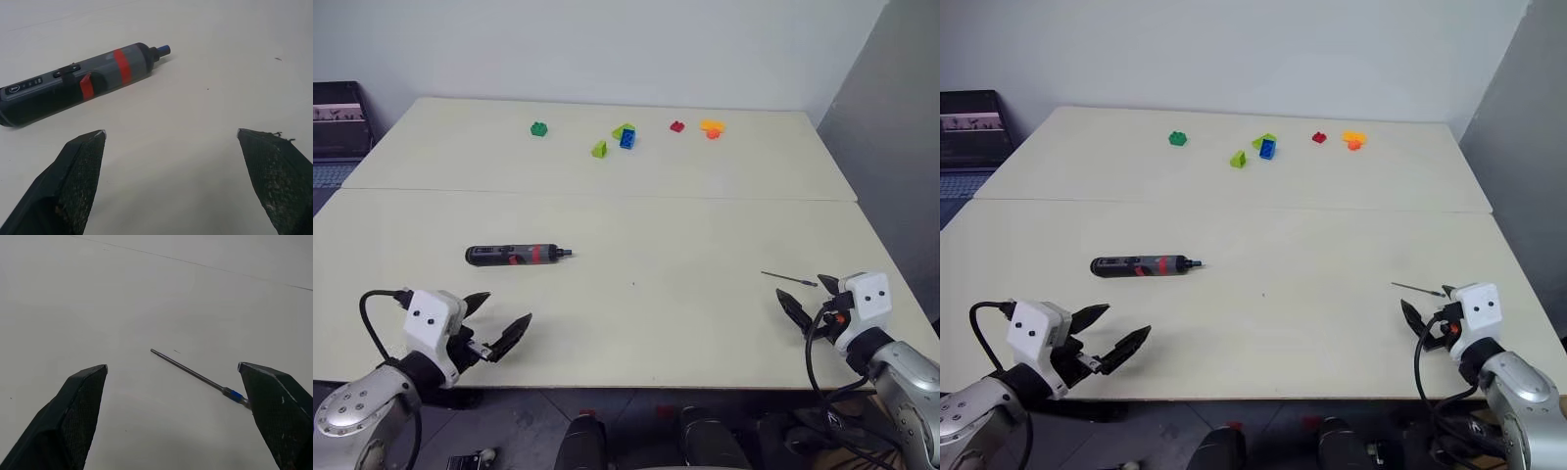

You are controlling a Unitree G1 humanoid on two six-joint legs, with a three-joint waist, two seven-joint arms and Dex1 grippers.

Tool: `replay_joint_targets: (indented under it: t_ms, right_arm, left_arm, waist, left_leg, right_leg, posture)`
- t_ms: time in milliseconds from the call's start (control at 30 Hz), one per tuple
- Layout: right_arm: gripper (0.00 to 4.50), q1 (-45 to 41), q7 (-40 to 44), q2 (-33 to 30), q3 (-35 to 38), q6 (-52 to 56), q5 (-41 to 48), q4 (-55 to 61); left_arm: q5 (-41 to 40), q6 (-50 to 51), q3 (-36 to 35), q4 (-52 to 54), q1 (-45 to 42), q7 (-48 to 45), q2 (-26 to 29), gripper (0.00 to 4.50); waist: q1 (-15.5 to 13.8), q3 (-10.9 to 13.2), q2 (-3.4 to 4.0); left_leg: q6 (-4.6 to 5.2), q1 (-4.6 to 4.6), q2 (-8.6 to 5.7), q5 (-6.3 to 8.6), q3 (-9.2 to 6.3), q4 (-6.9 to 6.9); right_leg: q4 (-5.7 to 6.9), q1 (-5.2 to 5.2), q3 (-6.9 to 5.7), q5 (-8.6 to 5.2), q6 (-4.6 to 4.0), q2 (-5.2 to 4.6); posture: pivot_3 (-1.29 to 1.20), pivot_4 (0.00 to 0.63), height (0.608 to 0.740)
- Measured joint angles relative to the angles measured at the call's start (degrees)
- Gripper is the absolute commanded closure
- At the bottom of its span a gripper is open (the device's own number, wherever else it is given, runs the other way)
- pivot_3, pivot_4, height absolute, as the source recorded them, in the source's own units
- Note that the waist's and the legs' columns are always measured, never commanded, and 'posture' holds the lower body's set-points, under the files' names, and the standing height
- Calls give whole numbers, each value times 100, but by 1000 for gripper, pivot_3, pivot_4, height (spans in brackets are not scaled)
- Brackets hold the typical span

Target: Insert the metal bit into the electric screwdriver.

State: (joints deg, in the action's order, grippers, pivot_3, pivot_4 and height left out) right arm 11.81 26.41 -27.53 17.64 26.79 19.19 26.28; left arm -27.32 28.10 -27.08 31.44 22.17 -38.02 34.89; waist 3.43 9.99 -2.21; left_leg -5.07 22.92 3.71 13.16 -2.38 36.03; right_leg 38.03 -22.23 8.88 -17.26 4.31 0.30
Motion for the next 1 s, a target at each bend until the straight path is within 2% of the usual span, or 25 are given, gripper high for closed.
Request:
replay_joint_targets:
  t_ms: [267, 400, 567, 700, 833, 1000]
  right_arm:
    - [0, -8, 228, -91, -105, -171, -20, -21]
    - [0, -42, 707, -523, -343, -418, -88, -14]
    - [0, -622, 1408, -1203, -491, -592, 9, 133]
    - [0, -1105, 2176, -1781, -728, -601, 262, 209]
    - [0, -1382, 2684, -2033, -901, -618, 469, 262]
    - [0, -1611, 3085, -2080, -1201, -944, 397, 57]
  left_arm:
    - [91, -53, 17, -152, -362, -130, 285, 8]
    - [-30, 66, 19, -386, -850, -371, 742, 8]
    - [-111, 198, 80, -805, -1652, -756, 1445, 8]
    - [166, 198, 850, -1306, -2426, -1276, 2223, 8]
    - [630, -21, 1689, -1931, -3273, -1829, 2763, 8]
    - [1365, -374, 2786, -2798, -4407, -2470, 2908, 8]
  waist:
    - [-11, 1, 1]
    - [-5, 2, 2]
    - [3, 8, 6]
    - [-3, 12, 8]
    - [-20, 15, 5]
    - [-16, 18, 7]
  left_leg:
    - [0, -1, -1, 0, 0, 2]
    - [0, -1, 1, 0, 0, 2]
    - [1, 2, 1, 0, 1, -1]
    - [1, 13, 1, 0, 0, -4]
    - [1, 20, 1, 0, -4, -8]
    - [1, 32, 0, 0, -7, -3]
  right_leg:
    - [0, -1, 0, 0, 0, 0]
    - [2, 0, -1, 0, 1, 1]
    - [0, 6, -1, 2, 2, 2]
    - [3, 6, -4, 2, 2, 4]
    - [-2, 1, -8, 1, 3, 5]
    - [3, -5, -12, 17, 26, 8]
  posture:
    - [0, 150, 740]
    - [0, 150, 740]
    - [0, 150, 740]
    - [0, 150, 740]
    - [0, 150, 740]
    - [0, 150, 740]
